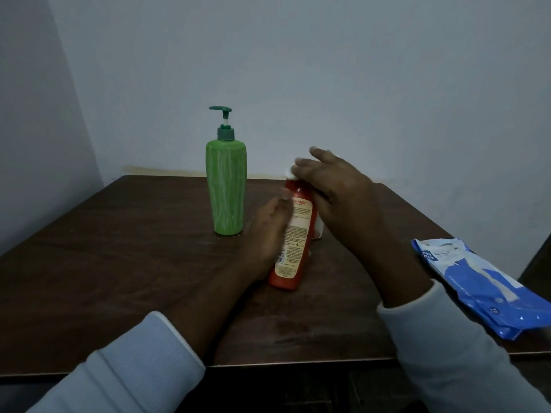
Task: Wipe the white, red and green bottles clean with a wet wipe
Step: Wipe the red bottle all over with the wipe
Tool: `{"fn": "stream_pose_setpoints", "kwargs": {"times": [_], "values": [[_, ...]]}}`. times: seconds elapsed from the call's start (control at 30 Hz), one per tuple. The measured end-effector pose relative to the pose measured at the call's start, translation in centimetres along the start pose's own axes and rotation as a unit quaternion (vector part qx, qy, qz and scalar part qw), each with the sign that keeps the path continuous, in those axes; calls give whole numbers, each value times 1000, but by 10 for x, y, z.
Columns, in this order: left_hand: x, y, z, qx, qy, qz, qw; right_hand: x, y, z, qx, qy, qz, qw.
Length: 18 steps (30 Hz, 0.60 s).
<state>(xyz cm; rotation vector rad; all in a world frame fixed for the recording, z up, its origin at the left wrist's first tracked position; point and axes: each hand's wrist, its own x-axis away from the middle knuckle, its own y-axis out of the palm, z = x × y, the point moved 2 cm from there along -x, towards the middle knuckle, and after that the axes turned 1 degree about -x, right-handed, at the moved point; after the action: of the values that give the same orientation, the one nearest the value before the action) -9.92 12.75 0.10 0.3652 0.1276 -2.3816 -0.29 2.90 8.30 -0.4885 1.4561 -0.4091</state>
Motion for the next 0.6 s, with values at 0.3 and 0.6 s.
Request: {"fn": "stream_pose_setpoints", "kwargs": {"times": [0.3, 0.6], "values": [[-4, -1, 12, 202, -111, -13, 973, 19, 22, -10, -3, -2, -222, 975], [-10, -9, 7, 126, -163, 18, 978, 80, 6, -42, -119, -120, -367, 915]]}}
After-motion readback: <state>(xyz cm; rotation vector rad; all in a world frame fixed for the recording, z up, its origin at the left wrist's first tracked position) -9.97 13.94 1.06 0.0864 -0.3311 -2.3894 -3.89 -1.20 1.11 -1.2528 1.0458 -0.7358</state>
